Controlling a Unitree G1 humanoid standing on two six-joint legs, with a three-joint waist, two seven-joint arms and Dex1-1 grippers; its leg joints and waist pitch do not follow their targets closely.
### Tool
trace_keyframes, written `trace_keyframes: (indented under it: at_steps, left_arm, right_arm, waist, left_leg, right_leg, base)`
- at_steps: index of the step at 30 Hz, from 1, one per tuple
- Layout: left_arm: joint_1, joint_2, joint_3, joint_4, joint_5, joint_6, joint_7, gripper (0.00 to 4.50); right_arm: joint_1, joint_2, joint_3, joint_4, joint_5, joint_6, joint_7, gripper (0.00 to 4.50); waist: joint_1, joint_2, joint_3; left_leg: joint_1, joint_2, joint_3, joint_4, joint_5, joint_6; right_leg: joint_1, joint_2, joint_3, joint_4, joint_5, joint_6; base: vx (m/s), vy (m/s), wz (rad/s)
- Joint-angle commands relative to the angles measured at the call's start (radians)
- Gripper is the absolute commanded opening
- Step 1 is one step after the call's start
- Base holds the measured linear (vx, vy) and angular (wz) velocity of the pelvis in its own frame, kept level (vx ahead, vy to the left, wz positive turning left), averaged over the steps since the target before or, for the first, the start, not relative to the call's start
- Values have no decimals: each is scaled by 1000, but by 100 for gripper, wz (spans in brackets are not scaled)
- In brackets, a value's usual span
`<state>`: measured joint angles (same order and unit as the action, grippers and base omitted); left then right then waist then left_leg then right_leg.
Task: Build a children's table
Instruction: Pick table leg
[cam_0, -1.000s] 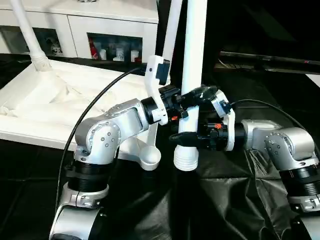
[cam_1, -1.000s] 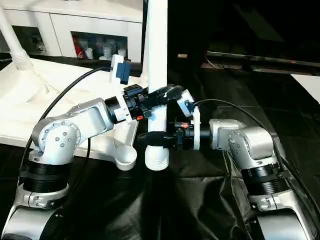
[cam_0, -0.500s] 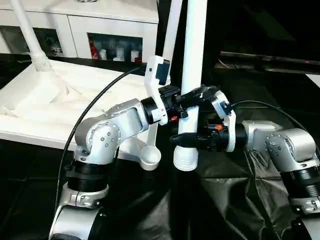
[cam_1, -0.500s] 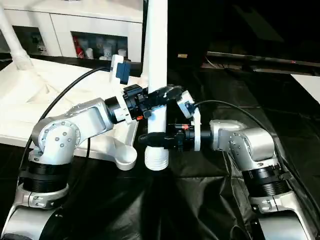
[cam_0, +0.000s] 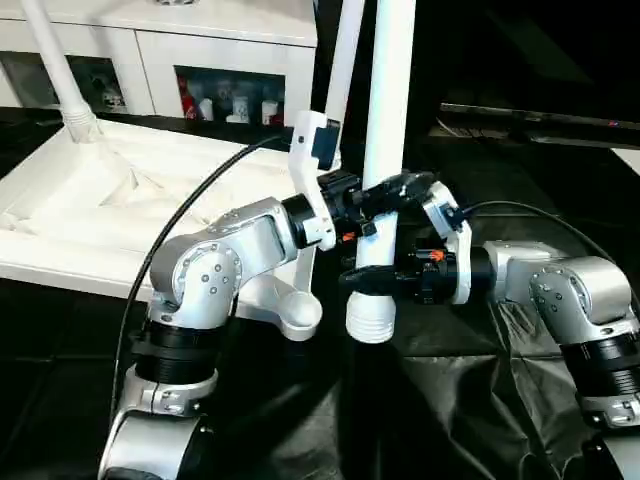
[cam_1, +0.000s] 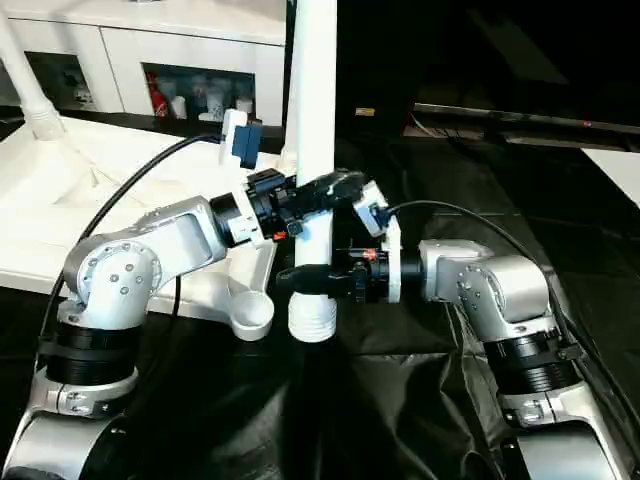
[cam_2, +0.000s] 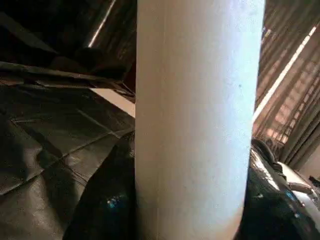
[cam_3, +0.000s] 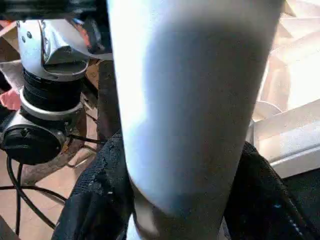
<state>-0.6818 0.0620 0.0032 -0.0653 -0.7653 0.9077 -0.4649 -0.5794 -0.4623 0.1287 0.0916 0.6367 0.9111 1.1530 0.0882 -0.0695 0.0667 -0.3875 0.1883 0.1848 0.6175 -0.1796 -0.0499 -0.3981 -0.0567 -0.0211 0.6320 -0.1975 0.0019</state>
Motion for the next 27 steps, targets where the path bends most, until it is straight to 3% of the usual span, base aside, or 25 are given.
trace_keyframes:
  at_steps: [1,6,9,10,12,13,15,16,17,18,19,20,21,23,25,27]
  left_arm:
    - [-5,-10,20,-13,-13,-15,2,269]
    - [18,-35,44,-24,19,-151,-10,307]
    - [31,-78,123,-29,-42,-215,-21,307]
    - [33,-84,136,-31,-52,-219,-17,307]
    - [39,-86,149,-32,-56,-228,-15,307]
    - [55,-84,167,-40,-56,-252,-14,307]
    - [72,-71,182,-56,-46,-276,-1,307]
    - [87,-50,187,-69,-5,-299,35,307]
    - [93,-37,185,-70,24,-308,56,307]
    - [101,-20,180,-69,71,-324,81,307]
    - [117,9,164,-66,154,-366,113,307]
    - [153,52,145,-66,276,-439,151,307]
    - [191,87,135,-72,331,-444,177,307]
    - [245,122,126,-88,395,-465,199,307]
    - [370,161,124,-149,479,-507,219,307]
    - [419,178,115,-173,479,-494,205,307]
  right_arm:
    - [17,-4,-11,-7,7,2,-8,191]
    - [23,20,-48,-15,31,-10,-25,191]
    - [20,43,-93,-26,55,-29,-47,191]
    - [19,47,-102,-30,61,-30,-52,191]
    - [17,51,-124,-34,68,-41,-63,191]
    - [15,52,-163,-44,79,-58,-84,191]
    - [19,45,-204,-62,83,-71,-115,191]
    - [32,41,-227,-84,67,-90,-157,191]
    - [40,42,-235,-94,56,-100,-178,191]
    - [50,43,-241,-105,40,-112,-203,191]
    - [66,46,-246,-121,9,-135,-244,191]
    - [98,63,-251,-144,-52,-187,-323,191]
    - [127,77,-250,-160,-92,-213,-376,191]
    - [169,95,-241,-186,-159,-272,-445,191]
    - [244,181,-238,-205,-324,-499,-632,191]
    - [281,201,-238,-222,-337,-507,-664,191]
  waist:
    - [0,2,-79]
    - [2,5,-78]
    - [1,7,-79]
    - [2,16,-79]
    - [1,17,-79]
    - [3,30,-79]
    - [1,24,-79]
    - [3,39,-79]
    - [-1,34,-78]
    - [-1,43,-79]
    - [-2,50,-77]
    - [-5,44,-77]
    - [-7,45,-77]
    - [-9,58,-80]
    - [-16,60,-79]
    - [-26,67,-78]
  left_leg:
    - [24,37,-12,-63,-79,-4]
    - [23,38,-14,-65,-93,-3]
    - [24,39,-13,-65,-106,-11]
    - [24,38,-14,-66,-108,-15]
    - [25,37,-14,-67,-119,-16]
    - [26,38,-17,-67,-120,-20]
    - [27,38,-15,-68,-136,-22]
    - [28,38,-18,-69,-134,-27]
    - [28,38,-17,-69,-140,-28]
    - [29,36,-17,-69,-143,-30]
    - [28,38,-20,-71,-151,-31]
    - [26,38,-22,-73,-148,-30]
    - [25,36,-21,-73,-149,-34]
    - [26,35,-22,-74,-169,-54]
    - [21,37,-23,-77,-182,-76]
    - [26,32,-23,-80,-231,-78]
  right_leg:
    - [53,-66,31,-65,-56,-230]
    - [54,-69,31,-69,-68,-230]
    - [53,-68,31,-69,-65,-231]
    - [53,-68,31,-68,-54,-237]
    - [53,-66,30,-69,-52,-236]
    - [53,-66,30,-66,-49,-235]
    - [54,-65,30,-70,-61,-230]
    - [52,-64,29,-69,-59,-222]
    - [52,-61,29,-71,-59,-214]
    - [51,-61,29,-69,-62,-213]
    - [49,-59,28,-76,-78,-190]
    - [51,-61,29,-78,-98,-158]
    - [51,-61,29,-78,-112,-149]
    - [46,-62,29,-81,-168,-133]
    - [38,-66,28,-83,-192,-126]
    - [34,-59,28,-85,-233,-121]
  base:
    - [0,0,0]
    - [0,0,0]
    - [0,0,0]
    - [0,0,0]
    - [0,0,0]
    - [0,0,0]
    - [0,0,0]
    - [0,0,0]
    - [0,0,0]
    - [0,0,0]
    - [0,0,0]
    - [0,0,0]
    - [0,0,0]
    - [0,0,0]
    - [0,0,0]
    - [0,0,0]
